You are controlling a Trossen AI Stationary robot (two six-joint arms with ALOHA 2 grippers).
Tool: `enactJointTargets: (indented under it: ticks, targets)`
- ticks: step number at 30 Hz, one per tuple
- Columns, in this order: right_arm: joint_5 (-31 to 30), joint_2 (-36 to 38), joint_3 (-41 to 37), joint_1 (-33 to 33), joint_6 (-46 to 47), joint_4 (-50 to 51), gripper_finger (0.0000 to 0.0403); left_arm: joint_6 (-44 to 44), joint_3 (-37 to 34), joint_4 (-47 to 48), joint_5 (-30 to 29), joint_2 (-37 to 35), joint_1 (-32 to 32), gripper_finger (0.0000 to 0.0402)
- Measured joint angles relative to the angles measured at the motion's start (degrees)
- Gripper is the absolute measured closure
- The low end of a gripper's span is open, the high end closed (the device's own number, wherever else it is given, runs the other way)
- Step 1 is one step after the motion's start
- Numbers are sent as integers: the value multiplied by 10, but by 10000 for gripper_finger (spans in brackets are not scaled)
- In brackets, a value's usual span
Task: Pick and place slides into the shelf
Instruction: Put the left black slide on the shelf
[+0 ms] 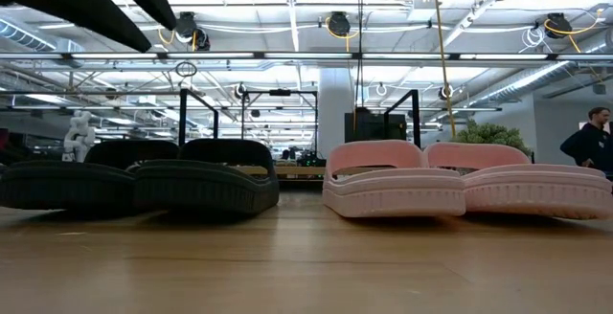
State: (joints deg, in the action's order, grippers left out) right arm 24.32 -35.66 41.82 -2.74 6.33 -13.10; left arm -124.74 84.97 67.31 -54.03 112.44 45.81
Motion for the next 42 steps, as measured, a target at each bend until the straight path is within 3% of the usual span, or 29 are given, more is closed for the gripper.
enactJointTargets:
  ticks: [7,25,39,42]
  targets:
    - [0,0,0,0,-15,0,403,-62,-32,-9,3,0,-11,273]
    - [0,0,-1,0,-27,14,403,-193,-31,-45,57,0,-13,275]
    - [0,0,-1,0,5,11,403,-183,-31,63,79,-56,-19,275]
    - [0,0,-1,0,5,11,403,-118,-31,76,77,-73,-19,275]
